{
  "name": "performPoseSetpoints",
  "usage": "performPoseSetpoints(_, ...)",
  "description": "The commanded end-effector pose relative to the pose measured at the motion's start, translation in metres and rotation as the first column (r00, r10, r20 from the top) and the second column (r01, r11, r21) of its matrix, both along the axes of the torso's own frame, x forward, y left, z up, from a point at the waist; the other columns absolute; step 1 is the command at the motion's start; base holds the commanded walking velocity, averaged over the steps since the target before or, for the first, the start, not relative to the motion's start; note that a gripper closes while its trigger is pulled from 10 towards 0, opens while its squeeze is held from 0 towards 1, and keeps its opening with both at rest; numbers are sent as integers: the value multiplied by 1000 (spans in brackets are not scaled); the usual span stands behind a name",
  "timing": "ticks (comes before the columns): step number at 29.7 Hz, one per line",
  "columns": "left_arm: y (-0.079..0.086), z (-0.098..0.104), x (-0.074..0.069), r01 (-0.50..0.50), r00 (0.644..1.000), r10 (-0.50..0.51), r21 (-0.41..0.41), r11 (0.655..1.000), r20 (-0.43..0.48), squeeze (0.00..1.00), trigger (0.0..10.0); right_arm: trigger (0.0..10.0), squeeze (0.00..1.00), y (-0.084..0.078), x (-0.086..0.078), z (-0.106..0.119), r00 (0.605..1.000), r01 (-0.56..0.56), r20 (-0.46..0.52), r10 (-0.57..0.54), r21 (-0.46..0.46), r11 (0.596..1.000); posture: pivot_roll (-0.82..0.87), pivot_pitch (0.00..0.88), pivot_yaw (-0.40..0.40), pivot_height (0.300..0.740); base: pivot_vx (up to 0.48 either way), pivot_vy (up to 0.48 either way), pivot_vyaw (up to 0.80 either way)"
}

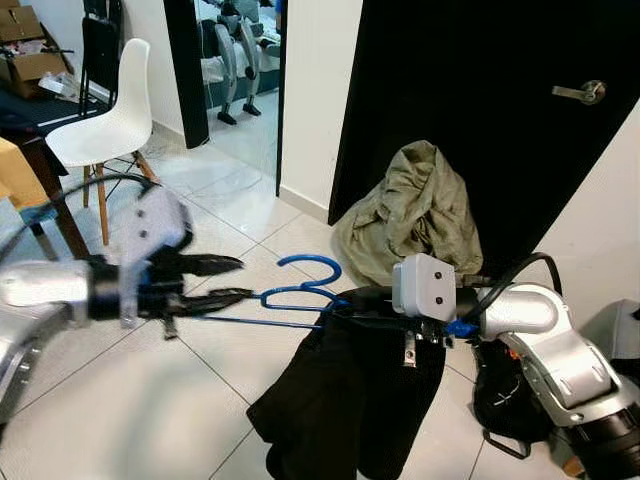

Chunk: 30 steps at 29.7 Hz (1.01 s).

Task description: Hang hanger

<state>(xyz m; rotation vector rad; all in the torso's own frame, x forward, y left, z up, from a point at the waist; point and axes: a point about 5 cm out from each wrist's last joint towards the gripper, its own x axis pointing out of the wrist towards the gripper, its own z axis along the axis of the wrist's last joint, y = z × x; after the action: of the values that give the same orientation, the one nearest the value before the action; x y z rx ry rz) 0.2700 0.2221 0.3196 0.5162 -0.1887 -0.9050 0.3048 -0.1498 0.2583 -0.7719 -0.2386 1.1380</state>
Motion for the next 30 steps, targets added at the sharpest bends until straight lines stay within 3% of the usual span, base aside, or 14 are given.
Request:
performPoseSetpoints(1,7,4,-1,-32,999,32,-3,999,11,0,10000,0,0,-8,2,-1,999,44,12,-44,-4,999,-21,208,-78,740,0,0,0)
performPoseSetpoints(3,16,12,0,-94,994,96,-46,994,41,0,10000,0,0,-14,8,-8,993,114,12,-114,-10,993,-21,209,-79,740,0,0,0)
performPoseSetpoints(5,26,18,6,-223,967,246,-252,942,64,0,10000,0,0,-17,18,-15,975,220,23,-220,-1,975,-21,215,-79,740,0,0,0)
performPoseSetpoints(6,26,18,6,-223,967,246,-252,942,64,0,10000,0,0,-17,18,-15,975,220,23,-220,-1,975,-21,215,-79,740,0,0,0)
performPoseSetpoints(9,12,2,7,-254,964,261,-507,824,-59,0,10000,0,0,-12,27,7,938,321,108,-330,93,943,-34,221,-80,740,0,0,0)
performPoseSetpoints(11,12,2,7,-254,964,261,-507,824,-59,0,10000,0,0,-12,27,7,938,321,108,-330,93,943,-34,221,-80,740,0,0,0)
performPoseSetpoints(12,0,-20,11,-344,939,292,-566,749,-184,0,10000,0,0,-12,31,25,908,375,128,-398,171,911,-40,226,-89,740,0,0,0)
performPoseSetpoints(18,-3,-44,18,-458,887,354,-479,749,-295,0,10000,0,0,-12,32,38,899,385,123,-421,242,891,-35,227,-91,740,0,0,0)
performPoseSetpoints(20,3,-73,34,-606,781,433,-375,702,-450,0,10000,0,0,-7,21,59,931,275,128,-341,367,889,-43,226,-89,740,0,0,0)
performPoseSetpoints(21,3,-73,34,-606,781,433,-375,702,-450,0,10000,0,0,-7,21,59,931,275,128,-341,367,889,-43,226,-89,740,0,0,0)
performPoseSetpoints(22,5,-83,41,-664,725,467,-333,670,-506,0,10000,0,0,-5,16,64,939,238,139,-316,402,884,-43,225,-84,740,0,0,0)
performPoseSetpoints(27,-2,-94,52,-721,663,466,-332,608,-585,0,10000,0,0,2,7,63,953,179,145,-266,439,880,-51,225,-71,740,0,0,0)
performPoseSetpoints(29,-7,-100,63,-772,604,414,-371,517,-681,0,10000,0,0,14,-6,63,973,96,139,-183,477,874,-53,227,-64,740,0,0,0)
performPoseSetpoints(30,-7,-100,63,-772,604,414,-371,517,-681,0,10000,0,0,14,-6,63,973,96,139,-183,477,874,-53,227,-64,740,0,0,0)
